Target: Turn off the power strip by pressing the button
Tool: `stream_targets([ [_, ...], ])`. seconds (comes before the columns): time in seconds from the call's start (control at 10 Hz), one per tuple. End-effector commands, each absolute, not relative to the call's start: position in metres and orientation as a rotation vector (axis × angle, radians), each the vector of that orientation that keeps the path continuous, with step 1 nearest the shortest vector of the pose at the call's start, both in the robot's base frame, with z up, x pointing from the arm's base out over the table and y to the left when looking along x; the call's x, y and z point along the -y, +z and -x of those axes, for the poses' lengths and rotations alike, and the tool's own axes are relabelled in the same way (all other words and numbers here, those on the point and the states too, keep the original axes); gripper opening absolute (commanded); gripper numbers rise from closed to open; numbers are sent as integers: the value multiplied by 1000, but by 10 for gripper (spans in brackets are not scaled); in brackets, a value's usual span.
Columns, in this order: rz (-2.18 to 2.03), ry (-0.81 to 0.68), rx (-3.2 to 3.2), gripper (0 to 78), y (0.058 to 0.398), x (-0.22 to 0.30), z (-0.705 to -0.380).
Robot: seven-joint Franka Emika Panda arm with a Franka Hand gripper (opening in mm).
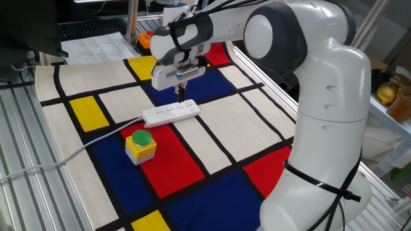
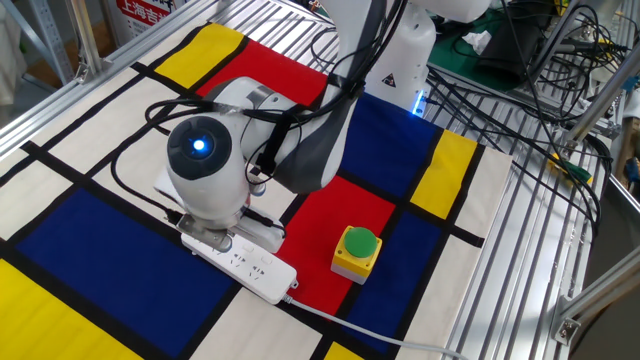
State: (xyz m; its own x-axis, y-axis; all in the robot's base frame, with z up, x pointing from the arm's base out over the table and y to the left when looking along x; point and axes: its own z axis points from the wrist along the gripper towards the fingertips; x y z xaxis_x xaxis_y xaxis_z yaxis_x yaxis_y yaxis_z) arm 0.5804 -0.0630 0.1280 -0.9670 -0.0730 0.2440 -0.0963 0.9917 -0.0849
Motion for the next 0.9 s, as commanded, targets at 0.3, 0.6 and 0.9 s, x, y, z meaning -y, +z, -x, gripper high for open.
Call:
stream_targets([
  [0.3,-43,121,2904,0,129,63,-581],
  [0.6,11,99,2865,0,129,63,-581],
  [0.9,27,158,2833,0,130,64,-581],
])
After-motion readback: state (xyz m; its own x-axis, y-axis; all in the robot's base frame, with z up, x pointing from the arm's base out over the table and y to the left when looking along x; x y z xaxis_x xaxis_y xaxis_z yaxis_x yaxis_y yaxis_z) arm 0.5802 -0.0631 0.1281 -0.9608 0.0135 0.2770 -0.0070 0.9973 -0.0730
